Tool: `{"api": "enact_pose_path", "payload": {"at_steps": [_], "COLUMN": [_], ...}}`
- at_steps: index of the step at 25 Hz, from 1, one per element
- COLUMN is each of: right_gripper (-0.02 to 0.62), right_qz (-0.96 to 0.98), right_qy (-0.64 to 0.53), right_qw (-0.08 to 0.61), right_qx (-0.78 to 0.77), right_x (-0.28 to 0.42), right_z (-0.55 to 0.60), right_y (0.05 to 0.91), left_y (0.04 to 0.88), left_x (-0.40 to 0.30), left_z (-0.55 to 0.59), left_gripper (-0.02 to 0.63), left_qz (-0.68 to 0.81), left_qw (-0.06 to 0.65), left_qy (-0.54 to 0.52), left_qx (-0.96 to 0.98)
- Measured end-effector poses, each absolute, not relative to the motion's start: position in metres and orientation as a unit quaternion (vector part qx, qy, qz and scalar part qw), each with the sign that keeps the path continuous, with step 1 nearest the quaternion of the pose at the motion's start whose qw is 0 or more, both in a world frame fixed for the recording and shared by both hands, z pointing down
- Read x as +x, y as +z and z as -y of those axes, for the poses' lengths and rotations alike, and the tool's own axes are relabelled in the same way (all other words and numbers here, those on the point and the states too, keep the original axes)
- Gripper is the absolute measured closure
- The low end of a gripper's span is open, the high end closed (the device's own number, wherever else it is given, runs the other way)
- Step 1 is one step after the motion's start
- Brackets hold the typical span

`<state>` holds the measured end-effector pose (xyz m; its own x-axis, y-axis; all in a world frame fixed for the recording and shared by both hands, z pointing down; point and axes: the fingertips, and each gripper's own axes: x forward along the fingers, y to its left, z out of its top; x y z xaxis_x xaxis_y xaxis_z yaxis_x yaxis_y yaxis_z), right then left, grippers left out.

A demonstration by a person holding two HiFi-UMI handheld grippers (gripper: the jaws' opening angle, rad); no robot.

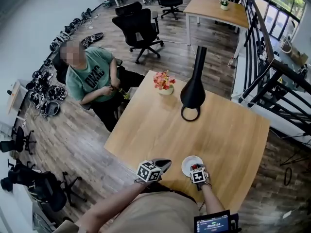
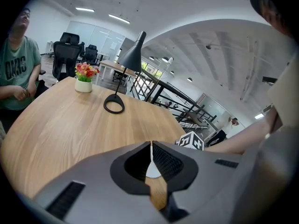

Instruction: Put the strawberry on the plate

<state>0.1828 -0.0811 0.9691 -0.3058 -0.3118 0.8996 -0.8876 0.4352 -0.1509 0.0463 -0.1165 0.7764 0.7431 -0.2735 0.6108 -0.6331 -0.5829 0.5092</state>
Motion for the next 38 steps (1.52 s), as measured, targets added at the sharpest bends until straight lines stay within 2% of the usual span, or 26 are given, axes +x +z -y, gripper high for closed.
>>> {"api": "enact_pose_path", "payload": {"at_steps": [5, 7, 9, 14, 21, 26, 31, 38], "right_gripper": [0.441, 0.377, 0.356, 0.356, 0.356, 0.357, 0.357, 0.362], "right_qz": [0.738, 0.745, 0.749, 0.75, 0.731, 0.731, 0.744, 0.757], "right_qy": [0.342, 0.342, 0.345, 0.332, 0.31, 0.232, 0.145, 0.072], "right_qw": [0.41, 0.389, 0.364, 0.305, 0.173, 0.099, 0.07, 0.078], "right_qx": [0.412, 0.42, 0.433, 0.484, 0.582, 0.635, 0.649, 0.645], "right_x": [0.181, 0.18, 0.181, 0.198, 0.246, 0.259, 0.259, 0.26], "right_z": [0.084, 0.087, 0.087, 0.088, 0.106, 0.109, 0.105, 0.088], "right_y": [0.973, 0.97, 0.964, 0.927, 0.818, 0.707, 0.625, 0.569], "left_y": [0.777, 0.775, 0.773, 0.768, 0.742, 0.694, 0.632, 0.597], "left_x": [0.044, 0.042, 0.038, 0.03, 0.03, 0.019, 0.018, 0.033], "left_z": [0.115, 0.115, 0.117, 0.117, 0.118, 0.126, 0.134, 0.144], "left_gripper": [0.601, 0.601, 0.601, 0.601, 0.601, 0.601, 0.601, 0.601], "left_qz": [0.268, 0.27, 0.273, 0.275, 0.271, 0.288, 0.31, 0.313], "left_qw": [0.376, 0.376, 0.375, 0.371, 0.356, 0.338, 0.291, 0.275], "left_qy": [0.244, 0.243, 0.241, 0.229, 0.189, 0.114, 0.037, -0.007], "left_qx": [0.853, 0.852, 0.852, 0.857, 0.874, 0.889, 0.904, 0.909]}}
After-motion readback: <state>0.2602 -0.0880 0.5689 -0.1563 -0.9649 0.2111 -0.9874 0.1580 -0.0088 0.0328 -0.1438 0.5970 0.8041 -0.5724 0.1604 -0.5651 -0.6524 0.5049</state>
